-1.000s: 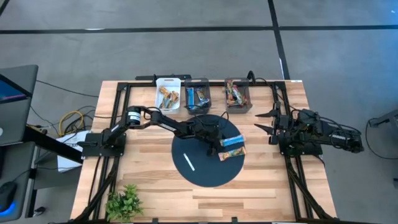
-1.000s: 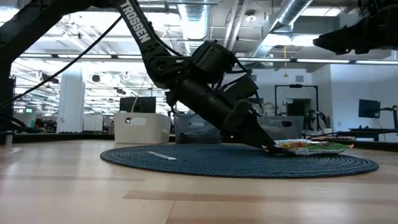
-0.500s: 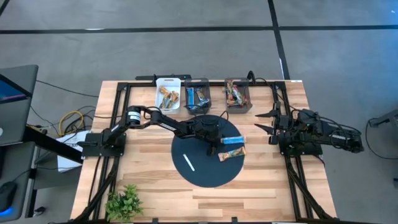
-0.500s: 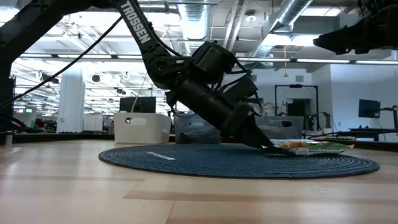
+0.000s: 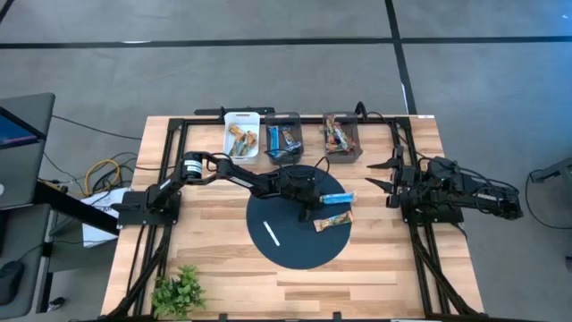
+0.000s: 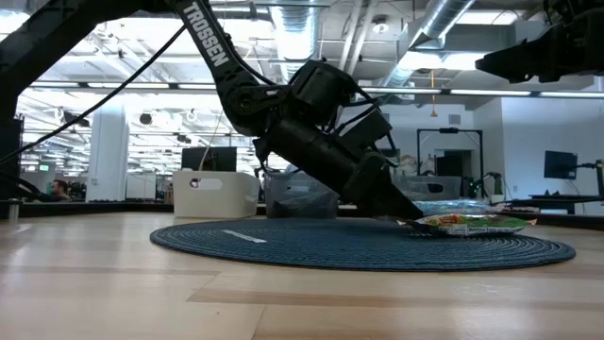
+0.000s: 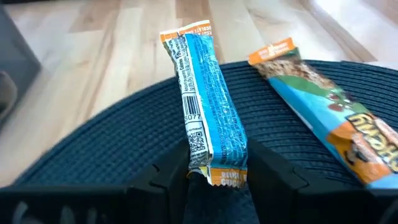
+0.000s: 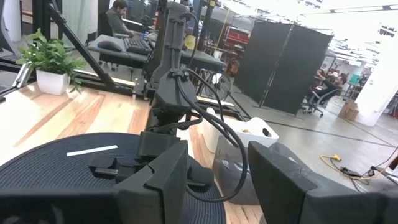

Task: Pick and place Granola Bars by type
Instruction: Put the orange granola bar into the white bin

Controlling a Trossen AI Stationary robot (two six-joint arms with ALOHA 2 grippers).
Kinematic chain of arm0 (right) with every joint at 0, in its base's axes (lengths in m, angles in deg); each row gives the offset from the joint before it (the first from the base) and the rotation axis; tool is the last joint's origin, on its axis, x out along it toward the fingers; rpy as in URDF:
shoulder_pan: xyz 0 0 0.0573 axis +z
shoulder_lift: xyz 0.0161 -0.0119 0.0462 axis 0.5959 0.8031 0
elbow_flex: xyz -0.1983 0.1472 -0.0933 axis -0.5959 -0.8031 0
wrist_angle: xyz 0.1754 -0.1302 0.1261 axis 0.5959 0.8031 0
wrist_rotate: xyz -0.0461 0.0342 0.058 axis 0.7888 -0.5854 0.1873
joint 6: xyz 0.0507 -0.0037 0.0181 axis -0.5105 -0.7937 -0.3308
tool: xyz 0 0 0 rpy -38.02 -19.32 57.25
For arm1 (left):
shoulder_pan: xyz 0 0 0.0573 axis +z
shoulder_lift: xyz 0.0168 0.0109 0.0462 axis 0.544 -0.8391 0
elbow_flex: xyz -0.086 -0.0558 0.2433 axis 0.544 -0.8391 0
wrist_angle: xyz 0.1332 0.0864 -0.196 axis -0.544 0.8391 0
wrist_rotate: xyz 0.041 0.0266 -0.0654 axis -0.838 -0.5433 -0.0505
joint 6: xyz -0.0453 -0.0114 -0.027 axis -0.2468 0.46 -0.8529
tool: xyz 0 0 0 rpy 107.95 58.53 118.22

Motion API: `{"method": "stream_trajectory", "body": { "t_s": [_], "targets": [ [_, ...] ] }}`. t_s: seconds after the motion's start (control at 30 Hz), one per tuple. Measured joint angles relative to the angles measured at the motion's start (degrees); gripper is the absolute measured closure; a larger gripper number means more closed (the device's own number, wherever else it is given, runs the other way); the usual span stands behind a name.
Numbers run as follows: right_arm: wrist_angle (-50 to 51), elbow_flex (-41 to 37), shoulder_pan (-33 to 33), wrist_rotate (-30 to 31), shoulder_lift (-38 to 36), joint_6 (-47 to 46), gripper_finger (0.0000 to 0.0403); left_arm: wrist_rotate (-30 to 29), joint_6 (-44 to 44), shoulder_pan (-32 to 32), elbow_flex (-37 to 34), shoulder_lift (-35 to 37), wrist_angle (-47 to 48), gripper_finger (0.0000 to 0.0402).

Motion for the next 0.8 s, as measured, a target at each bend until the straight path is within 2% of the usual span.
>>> {"method": "stream_trajectory", "body": {
  "t_s": [0.33,0.5,0.8],
  "targets": [
    [0.7,0.0,0.0,0.0,0.0,0.0,0.0247,-2.6,1.9,0.0,0.0,1.0,0.0,0.0286],
    [0.8,0.0,0.0,0.0,0.0,0.0,0.0249,-3.5,3.3,-0.1,-0.2,3.6,4.1,0.0288],
    [0.8,0.0,0.0,0.0,0.0,0.0,0.0249,-11.3,6.5,-0.3,-0.2,6.3,11.2,0.029]
  ]
}}
